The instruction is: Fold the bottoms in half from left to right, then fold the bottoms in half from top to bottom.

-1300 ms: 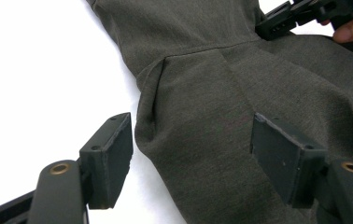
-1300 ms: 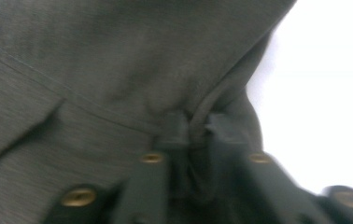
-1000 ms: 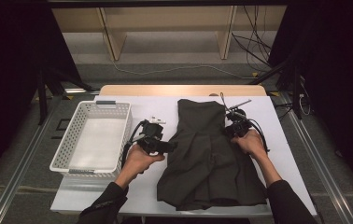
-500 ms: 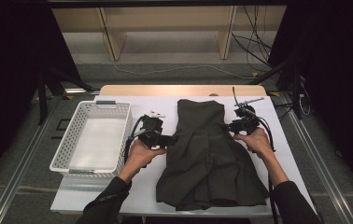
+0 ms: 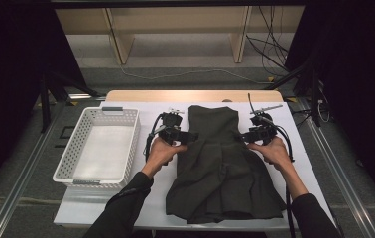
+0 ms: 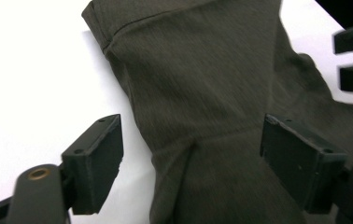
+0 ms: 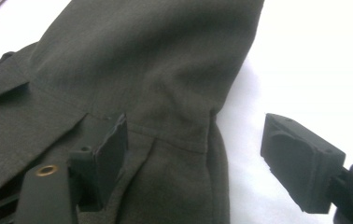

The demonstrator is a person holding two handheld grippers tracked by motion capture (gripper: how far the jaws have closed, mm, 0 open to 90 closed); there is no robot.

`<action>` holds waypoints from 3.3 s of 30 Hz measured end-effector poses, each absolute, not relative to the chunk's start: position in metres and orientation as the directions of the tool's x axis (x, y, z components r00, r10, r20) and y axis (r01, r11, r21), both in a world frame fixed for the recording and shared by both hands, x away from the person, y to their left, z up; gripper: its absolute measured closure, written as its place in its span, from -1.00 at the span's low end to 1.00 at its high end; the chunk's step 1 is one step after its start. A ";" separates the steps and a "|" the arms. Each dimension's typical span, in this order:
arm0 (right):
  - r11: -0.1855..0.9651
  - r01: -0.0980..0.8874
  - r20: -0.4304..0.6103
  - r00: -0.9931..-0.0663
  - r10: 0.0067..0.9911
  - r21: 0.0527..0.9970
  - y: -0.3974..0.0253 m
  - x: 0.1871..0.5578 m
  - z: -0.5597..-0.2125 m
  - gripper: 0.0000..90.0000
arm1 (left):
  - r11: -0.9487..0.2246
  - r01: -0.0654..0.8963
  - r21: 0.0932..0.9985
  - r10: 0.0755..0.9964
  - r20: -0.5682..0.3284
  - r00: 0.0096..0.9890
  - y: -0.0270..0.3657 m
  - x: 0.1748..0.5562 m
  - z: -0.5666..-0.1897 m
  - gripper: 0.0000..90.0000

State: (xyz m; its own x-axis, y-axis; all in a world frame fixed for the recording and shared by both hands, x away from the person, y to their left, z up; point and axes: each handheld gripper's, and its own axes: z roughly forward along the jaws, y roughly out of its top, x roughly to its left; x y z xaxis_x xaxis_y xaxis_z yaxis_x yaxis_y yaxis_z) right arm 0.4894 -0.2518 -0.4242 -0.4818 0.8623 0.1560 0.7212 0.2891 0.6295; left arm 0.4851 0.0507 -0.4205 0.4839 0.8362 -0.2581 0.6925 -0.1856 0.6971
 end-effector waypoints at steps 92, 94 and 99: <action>0.288 0.875 0.166 -0.374 0.912 0.389 -0.213 0.555 -0.462 -0.19 | -0.246 0.721 0.648 0.848 -0.217 0.484 0.026 0.531 -0.456 0.78; 0.293 0.876 0.171 -0.379 0.909 0.384 -0.210 0.555 -0.461 -0.08 | -0.243 0.719 0.651 0.848 -0.217 0.483 0.025 0.531 -0.456 0.78; 0.302 0.876 0.147 -0.379 0.914 0.376 -0.206 0.555 -0.460 0.20 | -0.246 0.713 0.657 0.848 -0.211 0.487 0.024 0.529 -0.454 0.78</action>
